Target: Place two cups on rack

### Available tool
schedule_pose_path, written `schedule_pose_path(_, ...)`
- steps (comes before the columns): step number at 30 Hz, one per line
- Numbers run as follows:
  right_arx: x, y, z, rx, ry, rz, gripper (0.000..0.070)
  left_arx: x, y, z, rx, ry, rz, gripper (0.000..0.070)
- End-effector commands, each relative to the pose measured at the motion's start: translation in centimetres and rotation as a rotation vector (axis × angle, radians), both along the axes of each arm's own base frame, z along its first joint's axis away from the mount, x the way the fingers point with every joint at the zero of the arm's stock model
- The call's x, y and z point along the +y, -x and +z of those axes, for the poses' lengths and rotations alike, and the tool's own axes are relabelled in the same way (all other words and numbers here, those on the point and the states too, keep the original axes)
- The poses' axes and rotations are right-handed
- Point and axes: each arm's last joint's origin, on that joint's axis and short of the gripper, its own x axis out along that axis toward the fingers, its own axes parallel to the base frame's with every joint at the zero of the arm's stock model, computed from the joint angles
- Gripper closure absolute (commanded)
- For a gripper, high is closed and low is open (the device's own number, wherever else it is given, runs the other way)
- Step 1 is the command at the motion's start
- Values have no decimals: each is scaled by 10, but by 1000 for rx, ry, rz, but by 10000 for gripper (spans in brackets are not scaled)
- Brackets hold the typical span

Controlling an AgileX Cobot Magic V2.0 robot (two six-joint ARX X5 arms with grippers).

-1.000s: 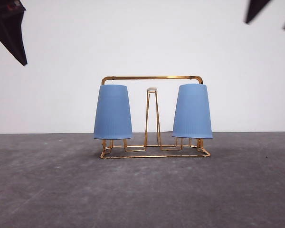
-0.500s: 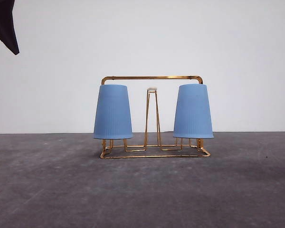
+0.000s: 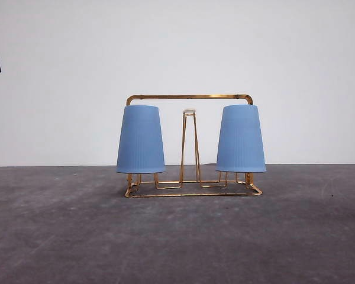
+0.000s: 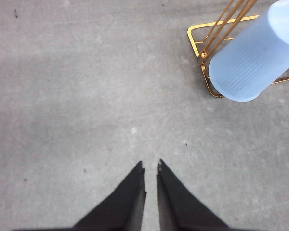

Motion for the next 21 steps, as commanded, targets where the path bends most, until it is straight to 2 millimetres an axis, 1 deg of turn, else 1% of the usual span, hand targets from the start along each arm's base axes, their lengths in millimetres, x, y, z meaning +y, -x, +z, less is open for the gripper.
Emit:
schedule_pose_path(1,0,-1,2,2,-38,-26,684,-1,-2,2,-11,3,0,685)
schedule_pose_path(14,1,-6,10,-96,-43,-29,684,0,-1,4,-27,-10,-2,684)
schedule_pose_path(17,1,-7,11,-115,-45,-28,684,3,10,8,-86,-68,-2,684)
schedule_pose_path(19,1,-8,12,-127,-46,-28,684,6,23,1,-161,-82,10,684)
schedule_pose_path(21,1,-8,14,-143,-47,-28,684,10,36,-13,-269,-83,42,684)
